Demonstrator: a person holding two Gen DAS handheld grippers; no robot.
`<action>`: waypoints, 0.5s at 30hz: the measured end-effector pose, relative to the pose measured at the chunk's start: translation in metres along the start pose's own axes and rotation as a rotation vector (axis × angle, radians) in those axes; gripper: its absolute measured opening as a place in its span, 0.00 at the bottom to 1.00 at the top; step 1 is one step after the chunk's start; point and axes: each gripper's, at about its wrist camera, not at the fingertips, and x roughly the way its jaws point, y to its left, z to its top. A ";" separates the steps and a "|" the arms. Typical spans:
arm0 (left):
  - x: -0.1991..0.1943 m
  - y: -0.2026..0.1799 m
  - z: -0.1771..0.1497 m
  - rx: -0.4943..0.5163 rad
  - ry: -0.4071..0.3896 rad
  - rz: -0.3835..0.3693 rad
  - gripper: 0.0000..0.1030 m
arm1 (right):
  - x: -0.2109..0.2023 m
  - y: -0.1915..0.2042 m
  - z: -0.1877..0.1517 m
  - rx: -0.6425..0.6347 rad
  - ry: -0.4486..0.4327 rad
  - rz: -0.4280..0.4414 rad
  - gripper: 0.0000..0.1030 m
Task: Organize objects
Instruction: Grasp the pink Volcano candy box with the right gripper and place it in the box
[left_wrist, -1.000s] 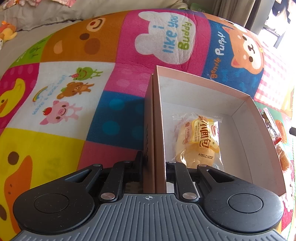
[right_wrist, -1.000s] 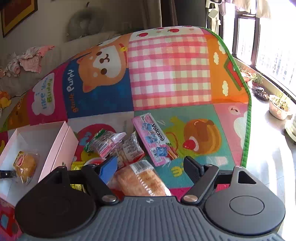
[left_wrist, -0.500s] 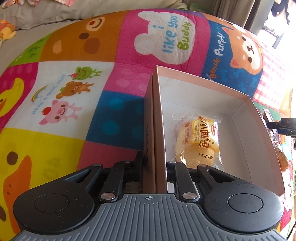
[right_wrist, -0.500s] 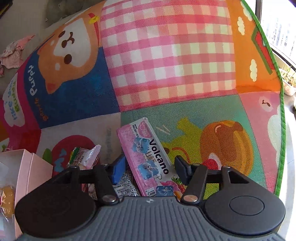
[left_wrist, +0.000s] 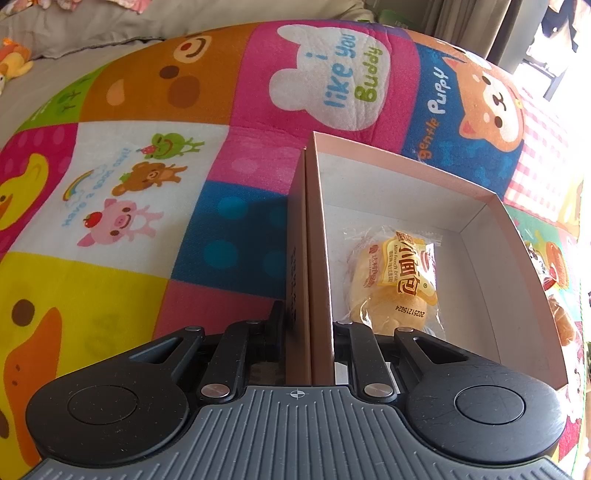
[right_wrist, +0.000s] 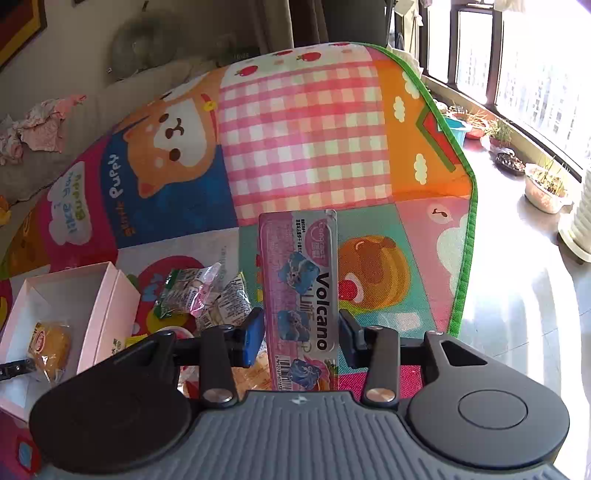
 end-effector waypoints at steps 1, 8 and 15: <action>0.000 0.000 -0.001 0.000 -0.001 0.001 0.17 | -0.014 0.005 -0.004 -0.013 -0.011 0.021 0.41; 0.000 0.000 0.000 -0.002 0.000 -0.003 0.17 | -0.054 0.057 -0.057 -0.096 0.161 0.231 0.41; -0.001 0.000 -0.001 0.005 -0.001 -0.006 0.17 | -0.039 0.084 -0.118 -0.045 0.402 0.331 0.41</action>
